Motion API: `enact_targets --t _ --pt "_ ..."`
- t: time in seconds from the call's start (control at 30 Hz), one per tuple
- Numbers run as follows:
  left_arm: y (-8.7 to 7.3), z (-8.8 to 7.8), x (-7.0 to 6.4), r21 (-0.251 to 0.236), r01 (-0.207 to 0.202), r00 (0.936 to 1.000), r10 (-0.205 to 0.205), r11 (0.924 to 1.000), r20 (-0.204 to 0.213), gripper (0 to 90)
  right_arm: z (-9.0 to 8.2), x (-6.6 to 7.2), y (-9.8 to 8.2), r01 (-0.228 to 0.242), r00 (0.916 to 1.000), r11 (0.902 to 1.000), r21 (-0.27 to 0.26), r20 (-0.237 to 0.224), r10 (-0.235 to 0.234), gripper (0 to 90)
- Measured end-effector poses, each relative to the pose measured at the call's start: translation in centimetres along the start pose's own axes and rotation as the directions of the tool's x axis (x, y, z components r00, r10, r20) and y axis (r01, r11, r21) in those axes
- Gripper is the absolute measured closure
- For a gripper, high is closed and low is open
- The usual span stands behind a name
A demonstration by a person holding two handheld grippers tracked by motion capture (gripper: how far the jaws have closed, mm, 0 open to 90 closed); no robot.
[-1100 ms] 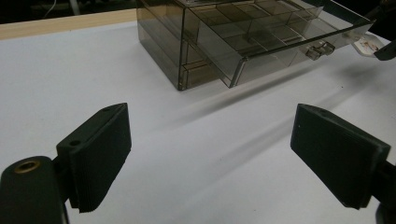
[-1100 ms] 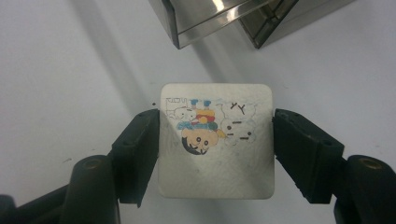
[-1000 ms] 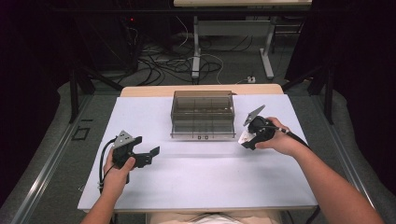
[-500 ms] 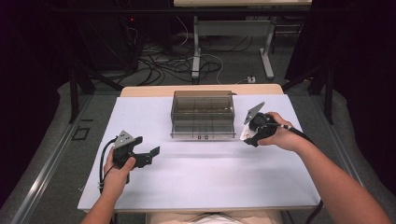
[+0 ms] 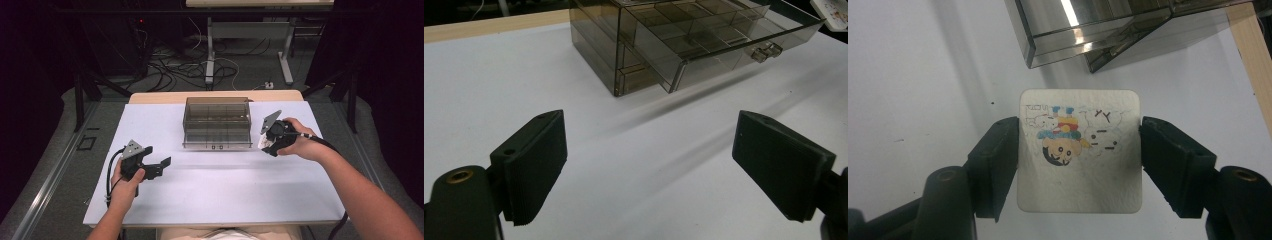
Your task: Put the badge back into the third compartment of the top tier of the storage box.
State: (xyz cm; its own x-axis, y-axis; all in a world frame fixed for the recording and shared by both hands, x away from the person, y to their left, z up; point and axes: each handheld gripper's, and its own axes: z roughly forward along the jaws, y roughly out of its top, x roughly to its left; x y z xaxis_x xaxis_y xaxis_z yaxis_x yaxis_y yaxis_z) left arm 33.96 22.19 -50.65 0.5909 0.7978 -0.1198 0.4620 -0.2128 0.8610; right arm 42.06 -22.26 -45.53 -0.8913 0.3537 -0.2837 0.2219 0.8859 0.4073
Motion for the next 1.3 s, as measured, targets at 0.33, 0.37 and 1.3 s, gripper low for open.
enact_targets --t 0.33,0.37,1.3 --pt "0.0 0.0 0.0 0.003 -0.007 1.0000 0.007 1.0000 -0.002 15.0 -0.3 0.2 0.4 0.059 0.9980 0.9982 0.011 0.022 -0.060 33.1" --pt "0.0 0.0 0.0 0.002 -0.007 1.0000 0.007 1.0000 -0.002 15.0 -0.3 0.3 0.5 0.074 0.9968 0.9971 0.014 0.027 -0.075 33.1" --pt "0.0 0.1 0.0 0.001 -0.015 0.9999 0.015 0.9999 -0.002 15.1 -1.7 0.4 3.0 0.159 0.9858 0.9872 0.013 0.052 -0.160 33.1"
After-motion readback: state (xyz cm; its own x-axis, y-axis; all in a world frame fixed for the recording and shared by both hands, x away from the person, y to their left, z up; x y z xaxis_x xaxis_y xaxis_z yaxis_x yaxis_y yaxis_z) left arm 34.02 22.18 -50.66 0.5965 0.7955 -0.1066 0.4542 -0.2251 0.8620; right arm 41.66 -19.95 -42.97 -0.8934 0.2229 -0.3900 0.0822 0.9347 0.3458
